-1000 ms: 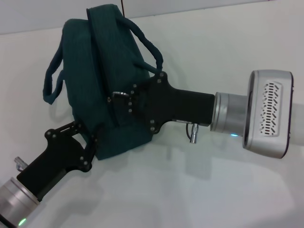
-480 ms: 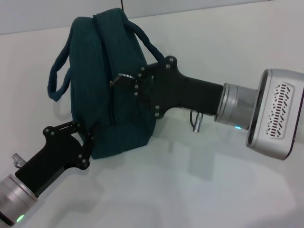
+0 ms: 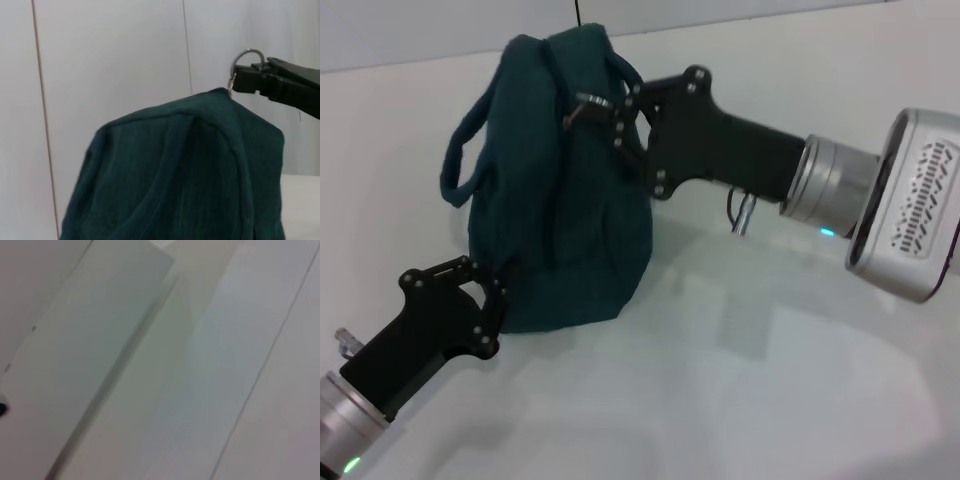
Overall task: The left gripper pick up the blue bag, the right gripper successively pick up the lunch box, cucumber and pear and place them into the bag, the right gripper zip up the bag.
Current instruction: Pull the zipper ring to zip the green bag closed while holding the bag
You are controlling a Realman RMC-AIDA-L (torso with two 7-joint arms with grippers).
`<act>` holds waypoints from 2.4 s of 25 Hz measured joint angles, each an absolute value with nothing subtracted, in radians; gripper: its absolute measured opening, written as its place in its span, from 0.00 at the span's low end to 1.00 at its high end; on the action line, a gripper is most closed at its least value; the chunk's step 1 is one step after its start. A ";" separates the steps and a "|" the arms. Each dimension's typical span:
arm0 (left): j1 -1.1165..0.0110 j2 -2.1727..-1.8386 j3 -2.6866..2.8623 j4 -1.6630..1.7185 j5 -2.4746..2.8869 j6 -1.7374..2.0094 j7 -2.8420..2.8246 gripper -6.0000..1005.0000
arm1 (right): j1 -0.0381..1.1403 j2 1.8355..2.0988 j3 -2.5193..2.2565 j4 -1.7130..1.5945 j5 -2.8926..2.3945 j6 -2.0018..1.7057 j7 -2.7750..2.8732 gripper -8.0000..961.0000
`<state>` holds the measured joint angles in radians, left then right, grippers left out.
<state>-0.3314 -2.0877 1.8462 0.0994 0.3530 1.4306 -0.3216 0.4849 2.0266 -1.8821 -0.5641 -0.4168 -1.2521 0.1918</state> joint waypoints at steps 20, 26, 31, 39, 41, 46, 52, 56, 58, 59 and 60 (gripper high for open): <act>-0.339 -2.050 1.833 0.086 0.357 1.580 -0.514 0.08 | 0.467 2.028 -1.894 -0.587 -0.420 -1.255 0.134 0.02; -0.333 -2.073 1.831 0.072 0.359 1.569 -0.521 0.13 | 0.470 2.028 -1.914 -0.601 -0.417 -1.251 0.114 0.02; -0.286 -2.085 1.814 0.098 0.348 1.600 -0.518 0.22 | 0.476 2.028 -1.920 -0.598 -0.416 -1.252 0.116 0.02; -0.256 -2.103 1.784 0.137 0.345 1.683 -0.515 0.52 | 0.483 2.028 -1.942 -0.597 -0.402 -1.235 0.113 0.02; -0.261 -2.103 1.785 0.138 0.347 1.698 -0.518 0.61 | 0.479 2.028 -1.942 -0.598 -0.401 -1.236 0.113 0.02; -0.279 -2.102 1.785 0.160 0.347 1.711 -0.519 0.80 | 0.476 2.028 -1.939 -0.601 -0.399 -1.237 0.113 0.03; -0.313 -2.105 1.781 0.157 0.345 1.668 -0.533 0.87 | 0.484 2.028 -1.936 -0.601 -0.399 -1.238 0.113 0.03; -0.318 -2.106 1.784 0.161 0.329 1.643 -0.534 0.87 | 0.492 2.028 -1.937 -0.599 -0.399 -1.235 0.113 0.03; -0.321 -2.106 1.785 0.157 0.323 1.642 -0.533 0.87 | 0.491 2.028 -1.935 -0.595 -0.399 -1.235 0.113 0.03; -0.321 -2.107 1.783 0.156 0.322 1.640 -0.531 0.87 | 0.491 2.028 -1.935 -0.595 -0.399 -1.235 0.113 0.03; -0.321 -2.107 1.783 0.155 0.321 1.637 -0.530 0.87 | 0.491 2.028 -1.938 -0.594 -0.399 -1.235 0.113 0.03</act>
<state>-0.3214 -2.1070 1.7827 0.1546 0.3209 1.6372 -0.5296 0.4914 2.0279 -1.9379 -0.5941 -0.3987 -1.2346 0.1127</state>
